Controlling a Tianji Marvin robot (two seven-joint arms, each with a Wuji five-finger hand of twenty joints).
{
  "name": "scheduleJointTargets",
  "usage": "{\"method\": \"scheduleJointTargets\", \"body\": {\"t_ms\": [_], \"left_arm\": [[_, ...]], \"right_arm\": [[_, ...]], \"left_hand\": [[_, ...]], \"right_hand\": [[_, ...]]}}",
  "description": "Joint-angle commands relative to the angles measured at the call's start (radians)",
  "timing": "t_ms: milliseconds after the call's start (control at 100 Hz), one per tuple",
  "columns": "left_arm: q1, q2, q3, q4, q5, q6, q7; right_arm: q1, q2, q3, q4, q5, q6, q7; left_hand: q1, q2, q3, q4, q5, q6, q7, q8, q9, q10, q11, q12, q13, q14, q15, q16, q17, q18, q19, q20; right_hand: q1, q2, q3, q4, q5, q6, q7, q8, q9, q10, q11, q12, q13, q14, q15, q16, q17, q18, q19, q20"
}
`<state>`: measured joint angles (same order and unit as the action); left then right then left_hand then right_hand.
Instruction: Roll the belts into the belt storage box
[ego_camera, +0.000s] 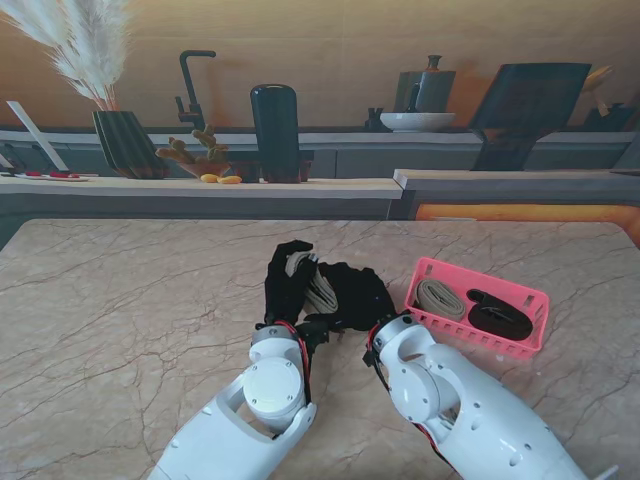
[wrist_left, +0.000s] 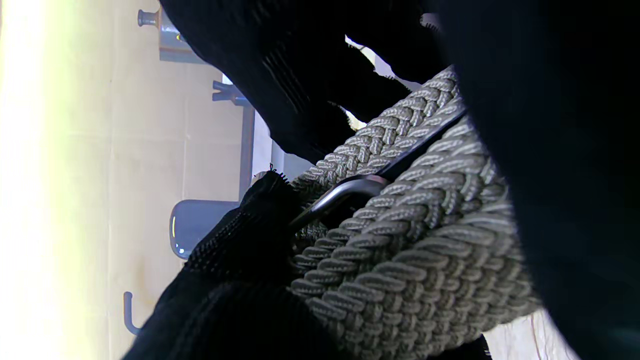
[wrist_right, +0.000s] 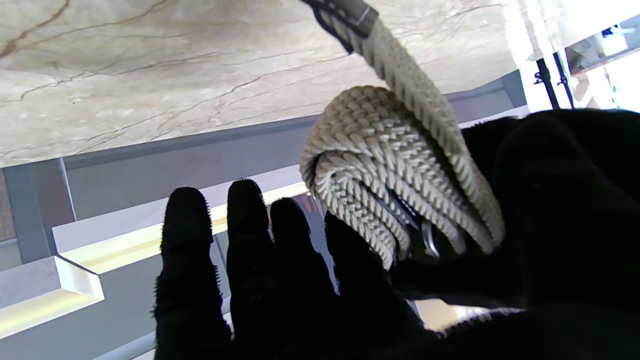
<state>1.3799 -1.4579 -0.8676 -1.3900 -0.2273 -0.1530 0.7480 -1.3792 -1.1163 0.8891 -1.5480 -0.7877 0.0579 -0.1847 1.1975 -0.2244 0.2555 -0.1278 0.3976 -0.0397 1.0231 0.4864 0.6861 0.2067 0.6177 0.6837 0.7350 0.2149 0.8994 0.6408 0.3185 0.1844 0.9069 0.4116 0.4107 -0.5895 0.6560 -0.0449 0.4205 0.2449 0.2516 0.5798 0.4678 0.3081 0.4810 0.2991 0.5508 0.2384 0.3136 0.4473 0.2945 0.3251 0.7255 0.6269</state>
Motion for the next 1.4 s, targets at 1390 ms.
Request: {"method": "scheduleJointTargets", "body": {"t_ms": [1390], "left_arm": [[0.015, 0.019, 0.01, -0.02, -0.046, 0.012, -0.123]], "right_arm": [[0.039, -0.098, -0.002, 0.114, 0.059, 0.111, -0.297]], "left_hand": [[-0.672, -0.207, 0.217, 0.066, -0.253, 0.06, -0.577, -0.169, -0.482, -0.108, -0.248, -0.331, -0.547, -0.062, -0.477, -0.185, -0.361, -0.036, -0.22, -0.06]], "right_hand": [[0.406, 0.214, 0.098, -0.099, 0.313, -0.335, 0.777, -0.172, 0.542, -0.119, 0.358, 0.133, 0.445, -0.098, 0.584, 0.27, 0.159, -0.07, 0.411, 0.009]]}}
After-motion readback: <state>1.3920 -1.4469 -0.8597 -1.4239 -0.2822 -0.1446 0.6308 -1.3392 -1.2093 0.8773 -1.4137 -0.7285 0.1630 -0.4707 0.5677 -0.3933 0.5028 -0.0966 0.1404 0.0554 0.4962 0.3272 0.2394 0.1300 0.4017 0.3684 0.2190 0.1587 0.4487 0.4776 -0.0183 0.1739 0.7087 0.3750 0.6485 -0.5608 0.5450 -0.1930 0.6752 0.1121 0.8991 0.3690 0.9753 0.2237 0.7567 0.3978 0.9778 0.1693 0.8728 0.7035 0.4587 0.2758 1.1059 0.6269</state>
